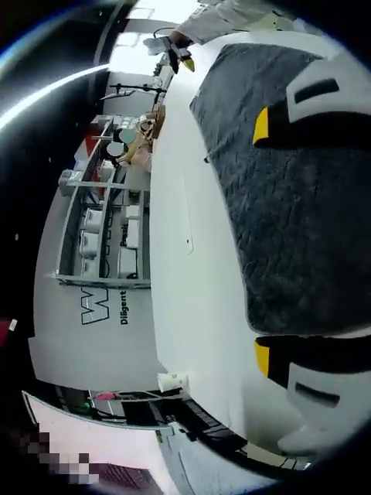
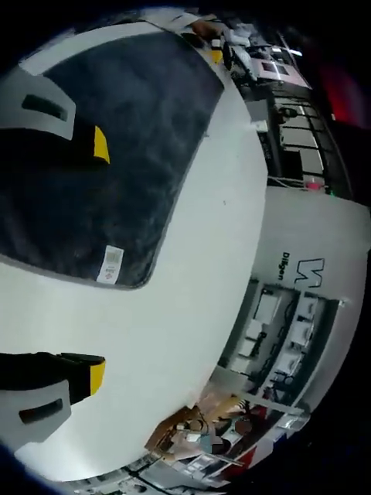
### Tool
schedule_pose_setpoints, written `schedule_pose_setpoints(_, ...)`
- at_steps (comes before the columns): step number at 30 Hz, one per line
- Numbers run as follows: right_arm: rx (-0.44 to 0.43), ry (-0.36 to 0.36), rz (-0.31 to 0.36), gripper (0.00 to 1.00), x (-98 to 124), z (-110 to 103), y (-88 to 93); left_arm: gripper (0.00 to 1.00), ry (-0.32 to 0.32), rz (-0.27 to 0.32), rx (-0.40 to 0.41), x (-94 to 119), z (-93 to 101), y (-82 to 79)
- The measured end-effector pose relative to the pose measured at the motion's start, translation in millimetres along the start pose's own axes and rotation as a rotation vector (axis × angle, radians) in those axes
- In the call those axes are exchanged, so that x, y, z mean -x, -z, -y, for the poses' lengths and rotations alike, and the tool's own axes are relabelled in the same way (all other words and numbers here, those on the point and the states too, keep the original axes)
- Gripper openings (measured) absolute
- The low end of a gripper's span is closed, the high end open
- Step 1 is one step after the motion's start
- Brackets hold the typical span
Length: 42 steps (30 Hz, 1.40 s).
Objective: Open the folded towel by lifting each exposed corner and separating the folded layers until the towel lies flat within the target outline without major curled edges
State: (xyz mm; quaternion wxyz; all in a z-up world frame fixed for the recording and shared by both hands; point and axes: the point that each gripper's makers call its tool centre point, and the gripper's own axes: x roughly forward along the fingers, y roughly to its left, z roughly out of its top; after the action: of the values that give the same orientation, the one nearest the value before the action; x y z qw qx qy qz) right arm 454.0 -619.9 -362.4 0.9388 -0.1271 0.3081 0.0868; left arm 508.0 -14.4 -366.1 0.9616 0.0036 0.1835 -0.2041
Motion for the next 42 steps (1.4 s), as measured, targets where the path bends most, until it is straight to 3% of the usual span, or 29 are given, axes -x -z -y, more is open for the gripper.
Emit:
schedule_pose_setpoints(4,-0.007,-0.053,0.014,0.99,13.9,-14.7,5.1,0.99,0.011,0.003,-0.01,19.0,10.6,0.0)
schedule_pose_setpoints(9,0.025,-0.055,0.009,0.99,27.7,-23.2,14.9,0.99,0.019,0.025,-0.008,39.1,18.5,2.6)
schedule_pose_setpoints(19,0.056,-0.087,0.025,0.99,49.7,-40.0,22.8,0.99,0.048,-0.026,-0.016,64.5,40.0,31.1)
schedule_pose_setpoints(24,0.05,-0.122,0.04,0.99,59.4,-51.7,28.2,0.99,0.047,-0.021,-0.019,79.2,42.9,35.9)
schedule_pose_setpoints(28,0.063,-0.154,0.031,0.99,67.9,-67.9,43.7,0.99,0.048,-0.017,-0.013,92.7,45.0,42.7)
schedule_pose_setpoints(32,0.077,-0.175,0.013,0.99,71.5,-78.4,55.5,0.99,0.045,-0.014,-0.005,104.8,48.4,49.8)
schedule_pose_setpoints(42,0.067,-0.187,0.006,0.99,74.8,-87.3,64.0,0.99,0.041,-0.027,-0.006,127.5,61.9,65.4)
